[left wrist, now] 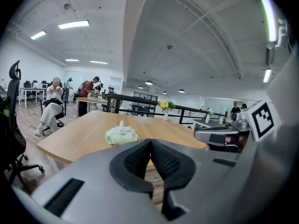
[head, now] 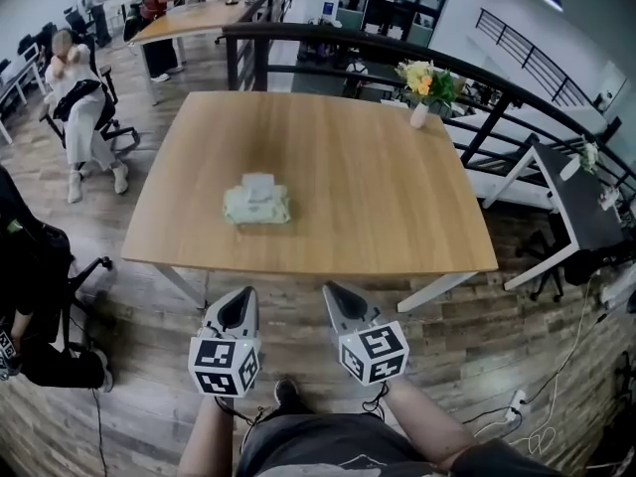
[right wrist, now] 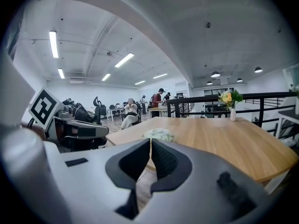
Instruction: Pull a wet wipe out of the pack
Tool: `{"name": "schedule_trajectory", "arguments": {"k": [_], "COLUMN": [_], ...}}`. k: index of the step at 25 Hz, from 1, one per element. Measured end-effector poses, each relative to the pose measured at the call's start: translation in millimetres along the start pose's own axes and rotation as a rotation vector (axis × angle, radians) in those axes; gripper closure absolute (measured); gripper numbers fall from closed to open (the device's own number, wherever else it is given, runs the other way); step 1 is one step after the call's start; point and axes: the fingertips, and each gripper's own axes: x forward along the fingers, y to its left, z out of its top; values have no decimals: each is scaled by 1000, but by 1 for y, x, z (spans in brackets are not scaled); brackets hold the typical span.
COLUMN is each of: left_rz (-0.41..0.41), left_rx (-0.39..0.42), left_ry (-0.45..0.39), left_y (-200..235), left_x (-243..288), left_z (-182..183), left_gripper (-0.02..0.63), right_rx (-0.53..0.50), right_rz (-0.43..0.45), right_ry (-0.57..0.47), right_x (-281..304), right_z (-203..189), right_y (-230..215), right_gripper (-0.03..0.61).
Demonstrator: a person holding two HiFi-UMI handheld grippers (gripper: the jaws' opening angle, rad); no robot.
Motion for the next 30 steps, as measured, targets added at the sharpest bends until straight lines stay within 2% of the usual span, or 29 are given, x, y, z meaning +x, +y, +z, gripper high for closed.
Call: {"name": "schedule_trajectory", "arguments": {"k": [10,22,26,30], "left_rz": [-51,-55,-45,-25], "left_rx": [13,16,27,21], "left_ry": [21,20,27,39], "left_y": [43,56,63,73], "left_x": [31,44,54,71], "left_z": [6,13,15,15], "left_gripper": [598,598,598,598], "right_rx": [32,15,-13,1], "right_rz": [-55,-91,-60,-21], "right_ry": [-5,-9,-12,-11], "right_x": [46,59,78,105], "right_z": [6,13,17,19], "right_y": [-3,-21,-24,-31], "right_gripper": [552,552,552,552]}}
